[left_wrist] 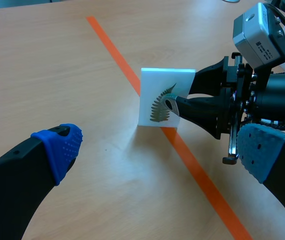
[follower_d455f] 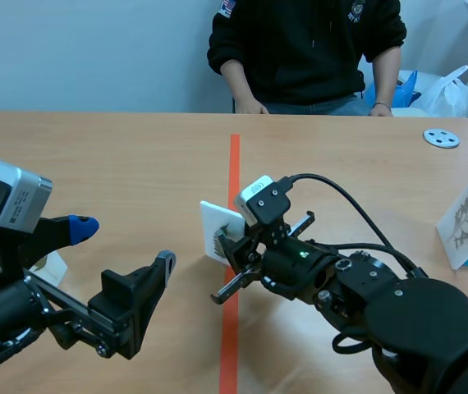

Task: Sort the leaf by its shape. The table is split by an orange tape line. A compound leaf with several leaflets goes to the left side, a simple leaf with one blade goes to the right side. Return to the home posture when a red brick is placed on the table.

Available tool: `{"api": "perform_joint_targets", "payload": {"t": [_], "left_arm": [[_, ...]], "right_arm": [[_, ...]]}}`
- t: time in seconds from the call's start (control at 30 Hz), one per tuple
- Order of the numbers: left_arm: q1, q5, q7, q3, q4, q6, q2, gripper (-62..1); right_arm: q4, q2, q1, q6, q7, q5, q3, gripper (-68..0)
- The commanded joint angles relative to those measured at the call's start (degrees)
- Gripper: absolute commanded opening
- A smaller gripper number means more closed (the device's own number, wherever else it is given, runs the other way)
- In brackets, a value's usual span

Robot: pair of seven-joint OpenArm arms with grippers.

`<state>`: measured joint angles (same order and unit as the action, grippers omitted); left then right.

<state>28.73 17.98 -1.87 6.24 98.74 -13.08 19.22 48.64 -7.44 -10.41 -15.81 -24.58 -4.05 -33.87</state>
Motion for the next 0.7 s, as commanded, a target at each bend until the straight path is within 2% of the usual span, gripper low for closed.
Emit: {"api": "perform_joint_targets", "payload": {"t": [0.0, 0.13, 0.37, 0.57, 0.67], "left_arm": [[0.13, 0.37, 1.01, -0.48, 1.38, 0.07, 0.00, 1.4], [0.13, 0.37, 1.01, -0.48, 1.38, 0.07, 0.00, 1.4], [0.13, 0.37, 0.98, -0.48, 1.38, 0.07, 0.02, 1.4], [0.13, 0.37, 0.98, -0.48, 1.38, 0.07, 0.02, 1.4], [0.13, 0.37, 1.03, -0.48, 1.38, 0.07, 0.02, 1.4]], "right_arm": [[1.53, -0.02, -0.70, -0.02, -1.38, -0.39, 0.15, -59.7], [1.55, -0.09, -0.70, -0.02, -2.49, -0.39, 0.15, -66.0], [6.08, -4.04, 0.44, -0.26, -4.13, -0.42, 0.85, -66.0], [15.91, -8.68, 7.41, -0.68, -4.22, -0.68, 7.65, -66.0], [21.18, -10.54, 12.31, -2.71, -4.42, -0.70, 12.33, -66.0]]}}
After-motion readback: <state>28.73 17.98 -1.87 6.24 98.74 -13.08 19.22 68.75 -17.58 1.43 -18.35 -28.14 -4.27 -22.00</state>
